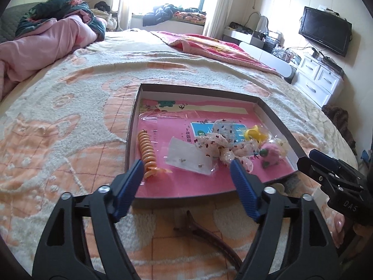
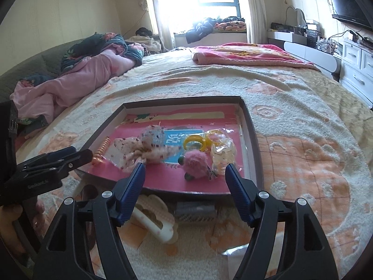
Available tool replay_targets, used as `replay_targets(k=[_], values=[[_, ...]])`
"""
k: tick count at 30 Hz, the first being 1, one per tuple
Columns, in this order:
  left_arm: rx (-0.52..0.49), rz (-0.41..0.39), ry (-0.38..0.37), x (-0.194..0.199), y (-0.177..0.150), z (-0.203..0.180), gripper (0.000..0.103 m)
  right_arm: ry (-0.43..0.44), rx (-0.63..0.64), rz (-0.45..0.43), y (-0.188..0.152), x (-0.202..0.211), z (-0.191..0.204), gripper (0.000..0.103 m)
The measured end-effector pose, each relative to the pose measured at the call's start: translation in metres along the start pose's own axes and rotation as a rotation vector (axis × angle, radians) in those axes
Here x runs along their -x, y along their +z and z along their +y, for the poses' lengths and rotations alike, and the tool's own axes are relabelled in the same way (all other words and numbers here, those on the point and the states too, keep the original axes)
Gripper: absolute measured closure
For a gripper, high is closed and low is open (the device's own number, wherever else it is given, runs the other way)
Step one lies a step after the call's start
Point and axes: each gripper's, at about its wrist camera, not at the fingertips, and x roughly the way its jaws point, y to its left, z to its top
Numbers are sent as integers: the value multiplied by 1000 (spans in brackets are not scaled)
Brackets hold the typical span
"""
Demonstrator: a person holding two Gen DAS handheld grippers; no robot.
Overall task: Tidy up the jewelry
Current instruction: 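Open both tools and withdraw them from the tray, then grasp the brown claw clip with the left tool while the right tool grasps the blue-topped brush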
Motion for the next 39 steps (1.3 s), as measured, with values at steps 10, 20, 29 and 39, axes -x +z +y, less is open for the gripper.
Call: replay_targets(k=[10, 20, 29, 39], values=[[-21, -12, 2, 20, -13, -6, 11, -18, -22, -14, -12, 24, -3, 25], [-27, -29, -4, 35, -22, -10, 11, -50, -23, -19, -26, 43, -6, 22], [-59, -15, -34, 42, -36, -22, 11, -98, -22, -18, -41, 58, -13, 22], [-105, 20, -60, 41, -54, -38, 11, -133, -10, 4, -61, 69, -17, 22]])
